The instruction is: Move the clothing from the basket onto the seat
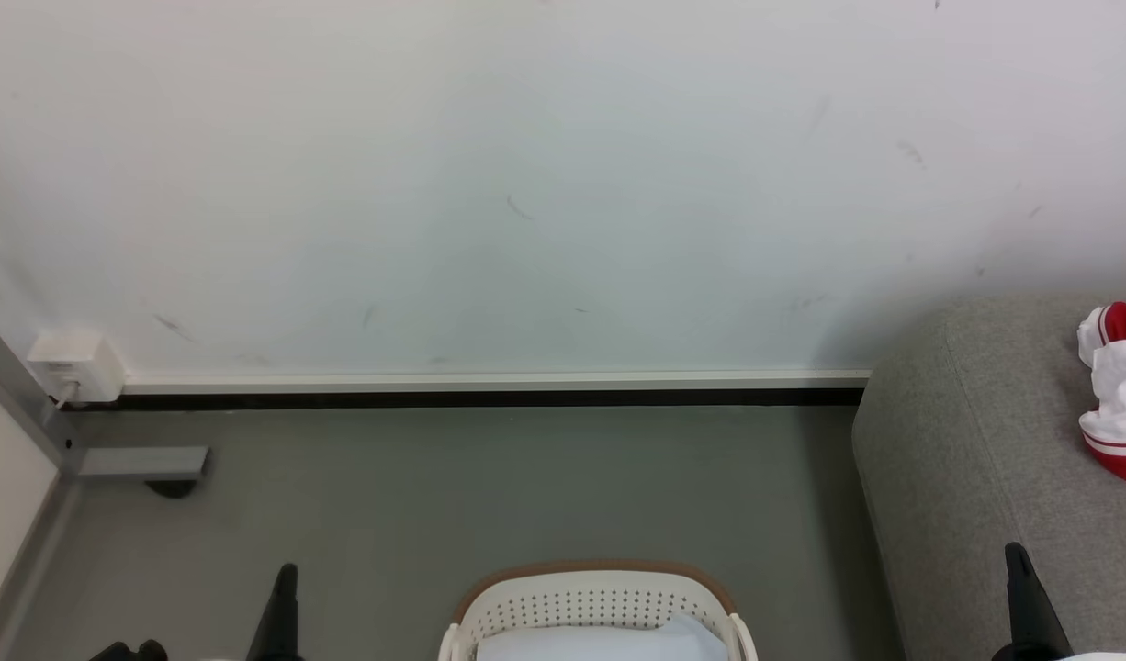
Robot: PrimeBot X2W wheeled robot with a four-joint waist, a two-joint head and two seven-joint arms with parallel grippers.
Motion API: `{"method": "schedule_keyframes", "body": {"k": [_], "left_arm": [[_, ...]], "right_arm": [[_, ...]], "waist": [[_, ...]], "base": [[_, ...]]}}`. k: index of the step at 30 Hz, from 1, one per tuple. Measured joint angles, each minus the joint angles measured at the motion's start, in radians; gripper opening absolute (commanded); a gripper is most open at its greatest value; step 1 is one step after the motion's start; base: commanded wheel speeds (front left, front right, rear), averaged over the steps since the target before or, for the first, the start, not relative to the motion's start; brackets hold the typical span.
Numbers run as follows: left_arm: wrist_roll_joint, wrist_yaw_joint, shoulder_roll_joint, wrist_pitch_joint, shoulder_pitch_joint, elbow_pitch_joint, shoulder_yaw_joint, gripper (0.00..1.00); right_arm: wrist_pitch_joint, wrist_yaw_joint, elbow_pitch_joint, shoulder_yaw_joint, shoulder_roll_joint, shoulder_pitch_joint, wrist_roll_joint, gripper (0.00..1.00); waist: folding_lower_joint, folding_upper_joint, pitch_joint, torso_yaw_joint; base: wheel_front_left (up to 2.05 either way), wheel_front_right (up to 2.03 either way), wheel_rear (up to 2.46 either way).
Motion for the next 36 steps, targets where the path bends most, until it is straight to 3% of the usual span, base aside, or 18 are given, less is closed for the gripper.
{"method": "schedule_keyframes", "body": {"k": [36], "left_arm": [[-0.363, -0.027, 0.001, 0.095, -0.045, -0.024, 0.039, 0.00]], "right_arm": [[0.092, 0.000, -0.011, -0.037, 0.009, -0.046, 0.356, 0.00]], "waist": [[0.0000, 0.0000, 0.014, 0.003]], "base": [[0.00, 0.00, 0.00]]}}
